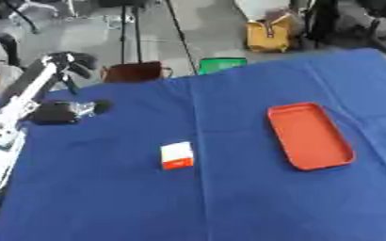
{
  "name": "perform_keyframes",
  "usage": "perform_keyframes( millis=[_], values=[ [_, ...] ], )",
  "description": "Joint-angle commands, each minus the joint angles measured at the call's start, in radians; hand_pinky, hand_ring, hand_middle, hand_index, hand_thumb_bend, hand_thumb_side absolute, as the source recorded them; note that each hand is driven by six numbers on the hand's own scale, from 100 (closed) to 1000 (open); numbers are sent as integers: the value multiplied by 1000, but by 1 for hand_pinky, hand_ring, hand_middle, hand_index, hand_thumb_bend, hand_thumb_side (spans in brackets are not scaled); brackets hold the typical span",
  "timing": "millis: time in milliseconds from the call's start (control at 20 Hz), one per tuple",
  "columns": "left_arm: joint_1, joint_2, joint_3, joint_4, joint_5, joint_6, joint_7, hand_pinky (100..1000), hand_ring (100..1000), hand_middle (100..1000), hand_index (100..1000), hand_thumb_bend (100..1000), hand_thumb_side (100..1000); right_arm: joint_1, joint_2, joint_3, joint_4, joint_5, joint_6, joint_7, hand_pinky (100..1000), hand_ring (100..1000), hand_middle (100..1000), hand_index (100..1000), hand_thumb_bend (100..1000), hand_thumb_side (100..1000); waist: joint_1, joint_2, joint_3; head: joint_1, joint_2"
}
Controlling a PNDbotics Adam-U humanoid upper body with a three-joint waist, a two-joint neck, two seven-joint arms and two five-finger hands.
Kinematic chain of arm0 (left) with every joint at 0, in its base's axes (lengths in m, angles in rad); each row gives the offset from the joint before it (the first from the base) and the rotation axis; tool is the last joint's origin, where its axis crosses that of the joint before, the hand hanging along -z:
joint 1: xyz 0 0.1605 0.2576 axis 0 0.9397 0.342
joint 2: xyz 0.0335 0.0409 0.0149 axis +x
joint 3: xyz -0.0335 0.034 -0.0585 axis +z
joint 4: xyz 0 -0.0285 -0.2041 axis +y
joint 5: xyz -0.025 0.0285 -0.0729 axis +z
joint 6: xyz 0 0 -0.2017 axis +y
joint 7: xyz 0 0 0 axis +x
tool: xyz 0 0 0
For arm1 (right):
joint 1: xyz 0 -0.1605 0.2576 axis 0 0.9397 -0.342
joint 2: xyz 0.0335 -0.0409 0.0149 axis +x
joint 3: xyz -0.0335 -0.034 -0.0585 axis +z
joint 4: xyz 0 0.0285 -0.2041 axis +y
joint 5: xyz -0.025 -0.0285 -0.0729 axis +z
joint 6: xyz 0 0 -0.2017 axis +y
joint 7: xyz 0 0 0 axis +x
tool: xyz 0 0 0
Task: Pick up objects on the table and place them in the box.
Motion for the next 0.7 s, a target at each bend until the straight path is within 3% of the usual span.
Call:
perform_keyframes(
  millis=[50,700],
  values=[
    [-6,36,3,-21,-2,-1,-2,465,693,693,833,770,592,-7,-29,-9,-16,-5,-3,0,610,710,674,834,513,515,-6,-13,2,3,-7],
    [-10,79,-38,-21,-11,-11,-29,500,714,711,835,788,603,-8,-30,-9,-16,-5,-3,1,610,710,674,834,512,515,-5,-13,-3,4,-9]
  ],
)
